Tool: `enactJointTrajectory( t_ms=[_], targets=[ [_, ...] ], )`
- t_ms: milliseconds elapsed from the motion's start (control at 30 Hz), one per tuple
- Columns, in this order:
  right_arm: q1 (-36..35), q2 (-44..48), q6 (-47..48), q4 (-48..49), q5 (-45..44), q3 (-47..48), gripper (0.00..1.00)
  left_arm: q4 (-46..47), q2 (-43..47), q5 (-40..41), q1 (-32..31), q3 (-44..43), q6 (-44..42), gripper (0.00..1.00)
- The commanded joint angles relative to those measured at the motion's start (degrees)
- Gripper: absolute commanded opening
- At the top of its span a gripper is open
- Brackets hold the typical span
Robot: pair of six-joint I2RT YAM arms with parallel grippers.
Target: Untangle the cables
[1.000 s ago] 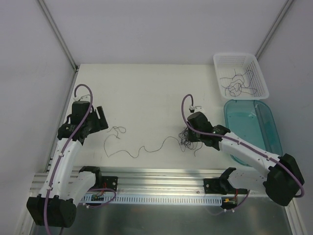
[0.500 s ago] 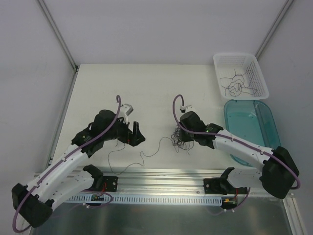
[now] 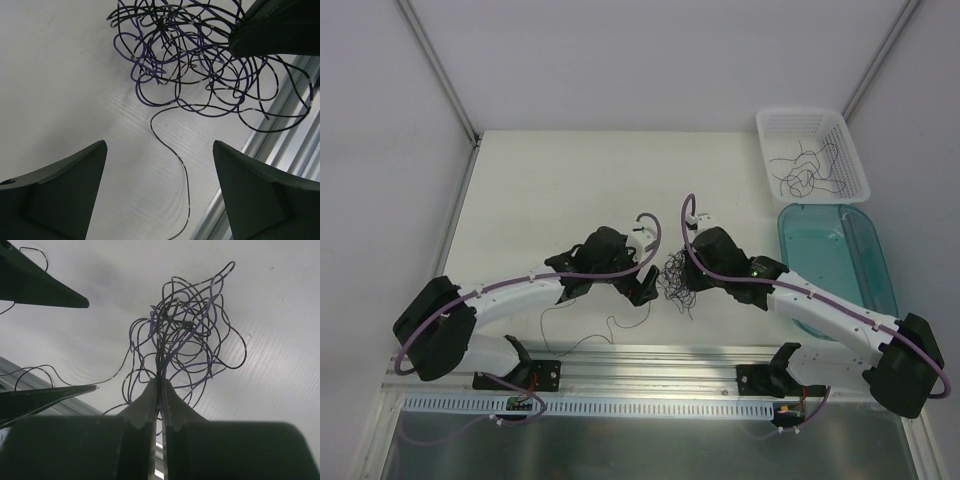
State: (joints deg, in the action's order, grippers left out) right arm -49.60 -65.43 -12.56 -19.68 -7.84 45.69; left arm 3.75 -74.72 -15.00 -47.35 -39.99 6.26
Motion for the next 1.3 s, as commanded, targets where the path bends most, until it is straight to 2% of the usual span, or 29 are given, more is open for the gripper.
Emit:
enactJointTrajectory(
  t_ms=[0,167,267,567,733,800,833,933,1033,1067,1133,1167,1267],
  targets=[
    [-0.32,1.44,0.60,0.88,0.29,1.95,0.01,10.30,-3.32,-2.04,-0.90,-1.41,-4.59,0.88],
    [-0.32,2.06,-1.41,-2.29,-8.58,1.33,0.01,11.72,-8.41,-3.01,-1.25,-1.41,-3.01,0.85],
    [-0.14,2.15,-1.59,-2.73,-10.18,0.72,0.01,13.21,-10.27,-3.54,-1.78,-0.88,-1.78,0.84],
    [0.74,0.74,-2.47,-0.98,-8.43,-0.87,0.01,17.25,-14.57,-3.63,-2.66,-0.97,-0.11,0.82],
    [1.44,0.65,-3.17,0.70,-6.05,-1.92,0.01,18.22,-18.26,-4.06,-2.74,-2.02,1.20,0.77],
    [1.44,0.57,-3.35,1.22,-5.44,-2.10,0.01,20.06,-18.80,-4.86,-3.18,-2.11,1.82,0.72],
    [1.61,0.57,-3.61,1.49,-5.26,-2.36,0.01,20.59,-19.23,-5.29,-3.27,-2.11,2.17,0.63],
    [1.70,0.39,-4.05,2.02,-4.65,-2.62,0.01,22.18,-19.85,-6.26,-3.80,-2.20,3.31,0.47],
    [1.88,0.48,-4.23,2.45,-4.21,-3.24,0.01,23.84,-20.20,-7.76,-3.89,-1.76,4.98,0.36],
    [1.97,0.48,-4.40,2.63,-4.12,-3.50,0.01,24.28,-20.29,-8.02,-3.89,-1.59,5.34,0.25],
    [2.23,0.65,-4.32,2.89,-4.29,-3.77,0.01,25.08,-19.94,-7.85,-3.89,-0.88,5.86,0.14],
    [2.41,0.74,-4.32,2.72,-4.38,-3.94,0.01,24.99,-19.59,-7.32,-3.89,-0.71,6.04,0.01],
    [3.46,1.62,-4.32,2.19,-5.08,-5.00,0.01,24.47,-17.22,-5.66,-3.89,0.69,6.83,0.00]
  ],
)
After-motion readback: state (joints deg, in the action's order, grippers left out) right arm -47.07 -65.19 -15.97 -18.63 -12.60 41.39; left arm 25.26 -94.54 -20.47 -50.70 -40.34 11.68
